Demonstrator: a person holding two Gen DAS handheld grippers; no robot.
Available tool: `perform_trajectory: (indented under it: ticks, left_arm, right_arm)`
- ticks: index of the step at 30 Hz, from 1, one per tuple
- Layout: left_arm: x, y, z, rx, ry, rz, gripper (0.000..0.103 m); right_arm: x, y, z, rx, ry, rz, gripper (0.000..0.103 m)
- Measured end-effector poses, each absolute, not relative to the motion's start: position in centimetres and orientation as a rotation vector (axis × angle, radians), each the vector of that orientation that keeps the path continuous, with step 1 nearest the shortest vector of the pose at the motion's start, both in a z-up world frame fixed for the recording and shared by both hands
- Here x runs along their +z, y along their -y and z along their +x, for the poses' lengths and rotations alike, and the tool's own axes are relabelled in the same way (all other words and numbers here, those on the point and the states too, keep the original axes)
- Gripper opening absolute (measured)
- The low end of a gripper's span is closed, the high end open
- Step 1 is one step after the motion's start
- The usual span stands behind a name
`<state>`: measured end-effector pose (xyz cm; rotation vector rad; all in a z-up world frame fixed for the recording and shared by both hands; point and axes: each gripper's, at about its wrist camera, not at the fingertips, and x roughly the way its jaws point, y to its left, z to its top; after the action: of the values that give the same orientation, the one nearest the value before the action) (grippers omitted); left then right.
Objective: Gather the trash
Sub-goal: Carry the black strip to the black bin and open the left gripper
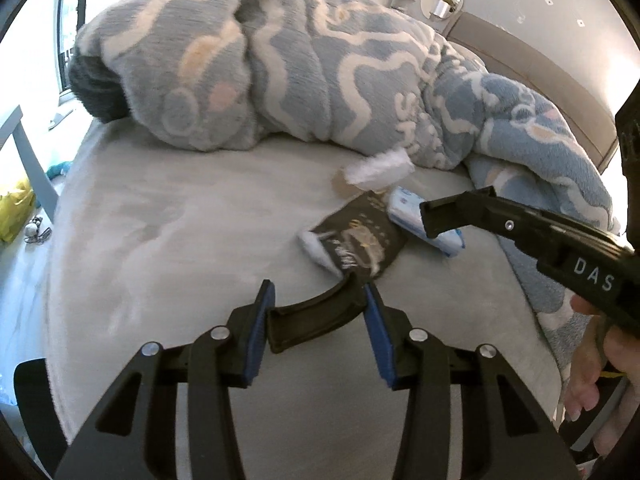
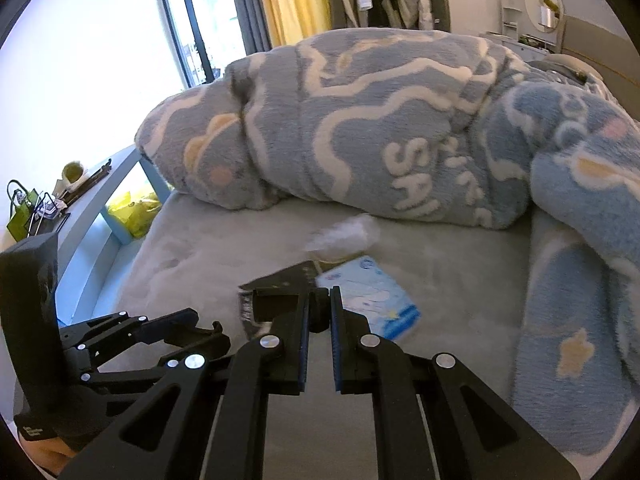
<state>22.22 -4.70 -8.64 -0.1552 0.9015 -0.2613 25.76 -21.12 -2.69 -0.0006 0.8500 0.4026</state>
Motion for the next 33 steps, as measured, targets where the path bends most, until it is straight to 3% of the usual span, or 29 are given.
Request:
perform_trajectory:
  ticks: [33]
  left_arm:
    - [-7.0, -13.6, 16.0, -0.061, -0.875, -0.221, 0.047]
  right_arm:
    - [-2.3, 3.0, 22.5, 0.616, -0.843, -0.107, 0.009]
